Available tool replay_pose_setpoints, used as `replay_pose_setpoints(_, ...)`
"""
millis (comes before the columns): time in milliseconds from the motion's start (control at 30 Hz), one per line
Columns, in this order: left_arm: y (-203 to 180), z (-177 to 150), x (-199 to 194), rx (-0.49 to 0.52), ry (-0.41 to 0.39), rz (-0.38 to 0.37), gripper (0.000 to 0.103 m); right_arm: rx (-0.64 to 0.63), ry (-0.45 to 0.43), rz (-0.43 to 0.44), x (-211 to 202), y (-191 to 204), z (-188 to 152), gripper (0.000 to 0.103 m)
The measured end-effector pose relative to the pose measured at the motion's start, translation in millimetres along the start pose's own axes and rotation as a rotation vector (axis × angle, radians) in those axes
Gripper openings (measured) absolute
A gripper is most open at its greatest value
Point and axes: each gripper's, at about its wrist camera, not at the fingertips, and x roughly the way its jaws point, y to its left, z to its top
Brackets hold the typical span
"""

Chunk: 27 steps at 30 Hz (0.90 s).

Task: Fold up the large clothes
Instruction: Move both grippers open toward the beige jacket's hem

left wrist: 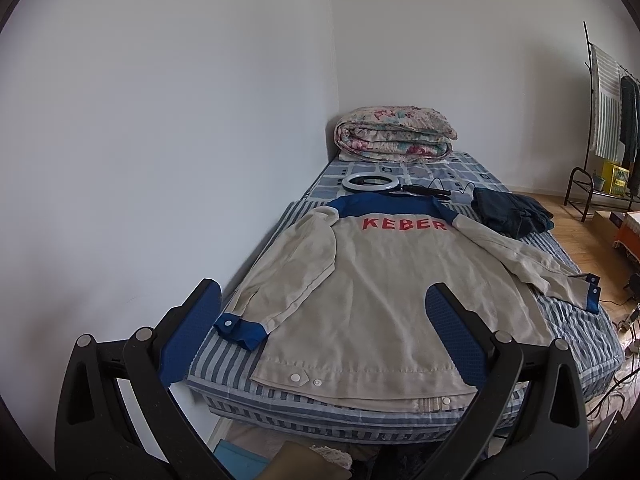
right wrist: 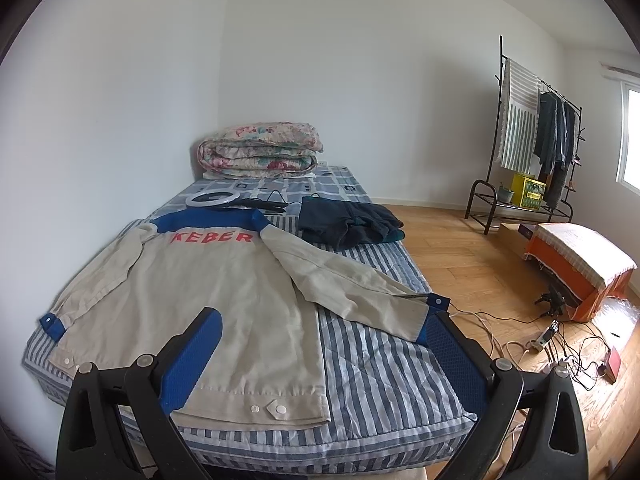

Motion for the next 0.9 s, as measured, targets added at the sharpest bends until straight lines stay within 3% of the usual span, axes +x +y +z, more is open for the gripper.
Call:
replay_pose_setpoints(500, 4, 5, 18, 0.001, 0.016, 0.037, 0.103, -0.019, 0.019, 0.032, 23, 10, 7, 0.102)
replay_pose_setpoints(900, 25, 2, 59, -0.006, 0.085, 0.083, 0.103, -0.088, 0.011, 0.072, 44, 42, 17, 0.101)
